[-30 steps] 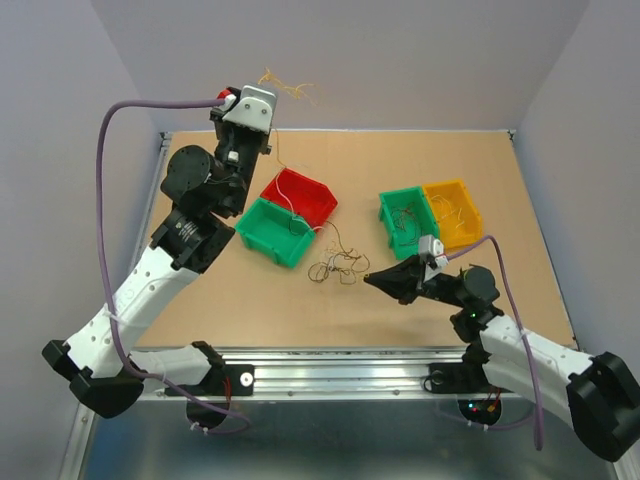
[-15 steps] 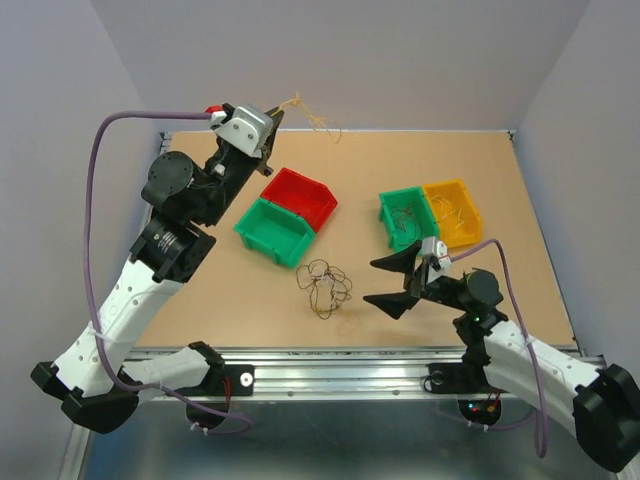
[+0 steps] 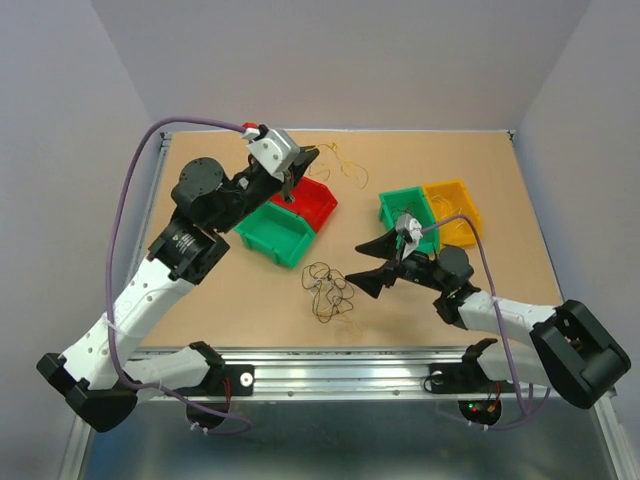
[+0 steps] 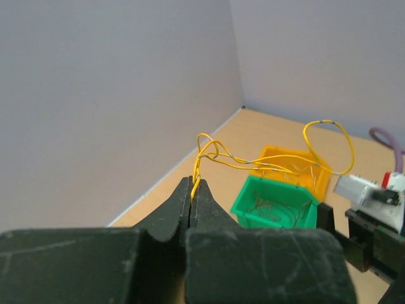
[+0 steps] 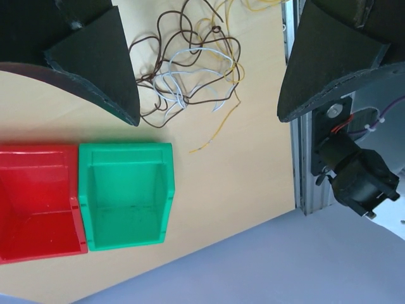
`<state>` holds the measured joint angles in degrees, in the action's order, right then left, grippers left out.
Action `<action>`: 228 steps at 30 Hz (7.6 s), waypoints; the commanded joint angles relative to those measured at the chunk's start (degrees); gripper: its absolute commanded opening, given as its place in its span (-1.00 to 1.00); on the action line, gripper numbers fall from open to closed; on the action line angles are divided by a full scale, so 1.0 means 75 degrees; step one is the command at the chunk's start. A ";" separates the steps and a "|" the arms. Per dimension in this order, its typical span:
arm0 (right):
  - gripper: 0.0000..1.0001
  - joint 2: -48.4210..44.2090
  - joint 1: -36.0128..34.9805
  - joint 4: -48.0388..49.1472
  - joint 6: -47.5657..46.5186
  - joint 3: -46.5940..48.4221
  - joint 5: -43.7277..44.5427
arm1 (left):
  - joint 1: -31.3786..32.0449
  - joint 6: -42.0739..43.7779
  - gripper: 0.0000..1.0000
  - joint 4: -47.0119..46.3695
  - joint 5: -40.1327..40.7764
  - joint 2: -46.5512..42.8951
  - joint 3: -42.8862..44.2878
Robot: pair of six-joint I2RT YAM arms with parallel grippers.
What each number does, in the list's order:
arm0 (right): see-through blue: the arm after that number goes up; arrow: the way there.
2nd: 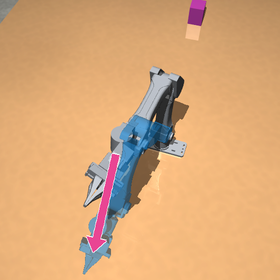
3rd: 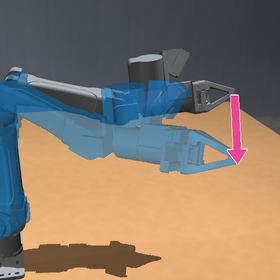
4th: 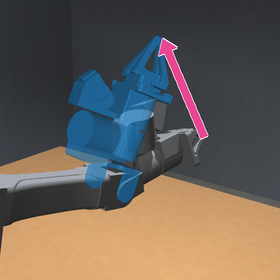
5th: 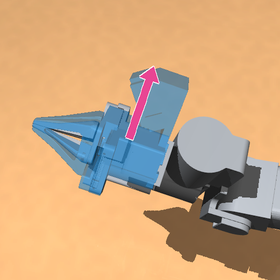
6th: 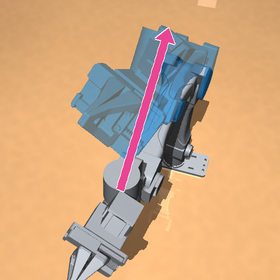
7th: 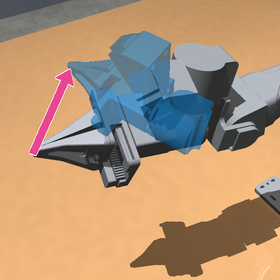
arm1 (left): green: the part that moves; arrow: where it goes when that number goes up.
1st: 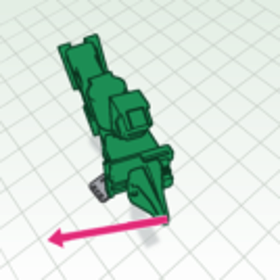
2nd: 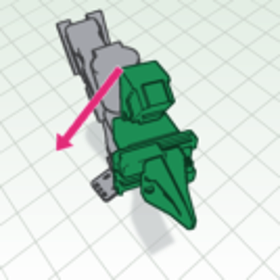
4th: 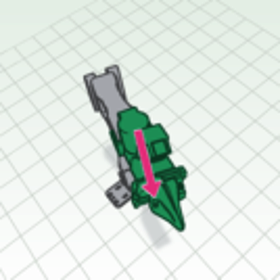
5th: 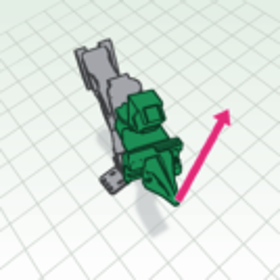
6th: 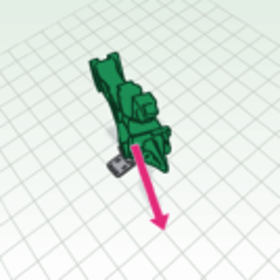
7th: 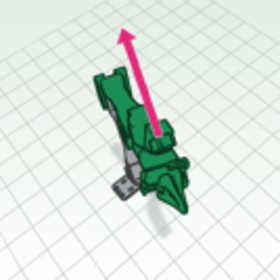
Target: Untangle the cables
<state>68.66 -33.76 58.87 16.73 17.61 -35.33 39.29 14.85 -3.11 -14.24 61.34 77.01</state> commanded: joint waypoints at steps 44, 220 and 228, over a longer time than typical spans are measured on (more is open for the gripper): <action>0.93 -0.1620 -0.0069 0.1022 0.0007 -0.1035 0.0492 | -0.3223 0.1371 -1.00 -0.2586 -0.2121 0.4957 -0.1433; 0.24 -0.2897 -0.1358 -0.1228 -0.0907 -0.0871 0.3492 | -0.2320 0.0094 -1.00 -0.3194 -0.2484 -0.0116 -0.3225; 0.24 -0.2815 -0.1347 -0.1240 -0.0883 -0.0824 0.3410 | -0.2461 -0.0351 -1.00 -0.3463 -0.2205 -0.0678 -0.3892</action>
<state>47.66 -43.59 48.64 10.72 12.25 -10.28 21.61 13.89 -23.66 -31.09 60.12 49.45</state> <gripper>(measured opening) 0.620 0.047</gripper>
